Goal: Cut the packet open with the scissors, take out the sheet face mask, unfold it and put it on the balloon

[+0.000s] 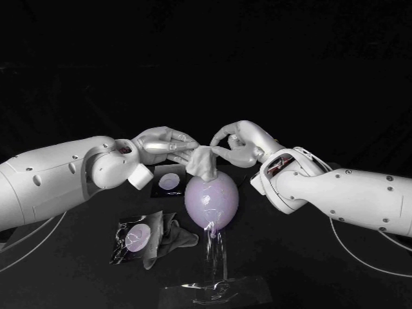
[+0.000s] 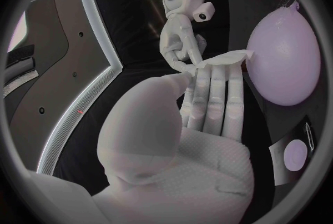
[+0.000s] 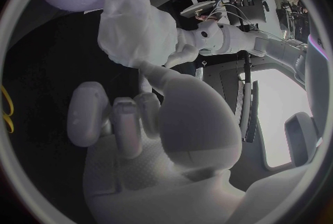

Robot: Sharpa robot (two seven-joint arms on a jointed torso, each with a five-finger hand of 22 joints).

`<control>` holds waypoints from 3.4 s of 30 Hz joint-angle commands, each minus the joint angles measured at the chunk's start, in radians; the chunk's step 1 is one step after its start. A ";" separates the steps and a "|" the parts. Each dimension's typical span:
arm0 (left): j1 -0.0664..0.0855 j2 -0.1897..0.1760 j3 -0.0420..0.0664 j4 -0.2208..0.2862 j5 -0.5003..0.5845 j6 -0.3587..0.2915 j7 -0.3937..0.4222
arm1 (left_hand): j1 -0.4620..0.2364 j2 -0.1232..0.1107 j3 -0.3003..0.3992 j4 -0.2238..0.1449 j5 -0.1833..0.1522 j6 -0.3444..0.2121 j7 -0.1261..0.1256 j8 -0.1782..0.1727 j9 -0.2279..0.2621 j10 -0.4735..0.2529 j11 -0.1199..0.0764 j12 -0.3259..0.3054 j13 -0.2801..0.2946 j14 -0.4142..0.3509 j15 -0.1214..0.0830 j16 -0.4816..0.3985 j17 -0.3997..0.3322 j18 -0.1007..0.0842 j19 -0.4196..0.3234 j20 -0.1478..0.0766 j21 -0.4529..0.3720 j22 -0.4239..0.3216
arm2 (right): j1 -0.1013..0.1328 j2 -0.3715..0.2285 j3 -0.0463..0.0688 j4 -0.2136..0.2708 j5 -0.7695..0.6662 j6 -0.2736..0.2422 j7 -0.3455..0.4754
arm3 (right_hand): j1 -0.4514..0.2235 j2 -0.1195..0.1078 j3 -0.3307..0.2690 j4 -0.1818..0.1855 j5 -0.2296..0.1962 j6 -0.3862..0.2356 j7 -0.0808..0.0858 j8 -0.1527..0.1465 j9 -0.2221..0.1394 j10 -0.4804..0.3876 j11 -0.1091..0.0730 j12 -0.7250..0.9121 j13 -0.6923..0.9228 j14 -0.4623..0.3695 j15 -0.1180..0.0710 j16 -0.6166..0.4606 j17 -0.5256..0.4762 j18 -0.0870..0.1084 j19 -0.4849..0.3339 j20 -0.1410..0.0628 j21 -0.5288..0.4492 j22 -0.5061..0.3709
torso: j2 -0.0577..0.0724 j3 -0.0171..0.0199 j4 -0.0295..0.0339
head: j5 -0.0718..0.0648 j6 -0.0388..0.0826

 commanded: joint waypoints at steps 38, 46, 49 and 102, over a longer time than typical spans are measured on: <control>0.000 -0.001 0.001 0.010 0.000 -0.016 0.004 | -0.012 0.004 0.055 -0.006 0.006 -0.041 0.006 0.076 0.205 0.012 -0.001 0.003 0.013 -0.003 -0.002 0.011 0.018 0.013 0.012 -0.004 -0.003 0.001 | 0.001 0.014 0.000 0.012 0.010 -0.045 0.094 | -0.034 -0.043 -0.046 0.012 0.006 -0.082 0.049 -0.085 -0.056 -0.143 0.046 -0.226 -0.041 0.106 0.038 0.004 0.263 0.013 -0.041 0.036 -0.083 0.153 | 0.001 -0.0007 0.0009 | 0.000 0.001; 0.000 0.000 0.001 0.011 0.003 -0.016 0.006 | -0.012 0.003 0.057 -0.006 0.006 -0.043 0.007 0.077 0.208 0.012 -0.001 0.003 0.013 -0.003 -0.002 0.011 0.018 0.013 0.012 -0.004 -0.003 0.001 | -0.003 0.030 0.000 0.012 -0.038 -0.051 0.086 | -0.021 -0.036 -0.050 0.002 0.007 -0.024 0.028 -0.065 -0.055 -0.095 0.029 -0.162 0.003 0.106 0.024 0.004 0.263 0.006 -0.019 0.028 -0.039 0.166 | 0.001 -0.0006 0.0012 | -0.001 -0.001; 0.000 0.000 0.001 0.011 0.004 -0.015 0.006 | -0.012 0.003 0.058 -0.007 0.006 -0.044 0.007 0.078 0.210 0.012 -0.001 0.003 0.013 -0.003 -0.002 0.011 0.019 0.013 0.012 -0.004 -0.003 0.001 | -0.005 0.035 0.000 0.010 -0.054 -0.053 0.073 | -0.025 -0.038 -0.056 0.003 0.006 -0.018 0.025 -0.065 -0.057 -0.083 0.026 -0.146 0.015 0.106 0.021 0.004 0.263 0.005 -0.015 0.025 -0.031 0.168 | 0.000 -0.0005 0.0006 | 0.000 -0.002; -0.003 0.000 0.002 0.015 -0.020 -0.018 0.016 | -0.013 -0.001 0.067 -0.013 0.006 -0.050 0.007 0.082 0.221 0.011 -0.001 0.003 0.016 -0.004 -0.002 0.012 0.022 0.013 0.013 -0.005 -0.002 0.002 | -0.014 0.055 -0.001 0.012 0.020 -0.044 -0.071 | -0.163 -0.074 -0.158 0.161 0.008 0.016 0.010 -0.077 -0.082 -0.036 0.014 -0.092 0.057 0.106 0.009 0.004 0.263 -0.004 0.011 0.012 0.015 0.180 | 0.000 0.0003 0.0002 | 0.000 -0.009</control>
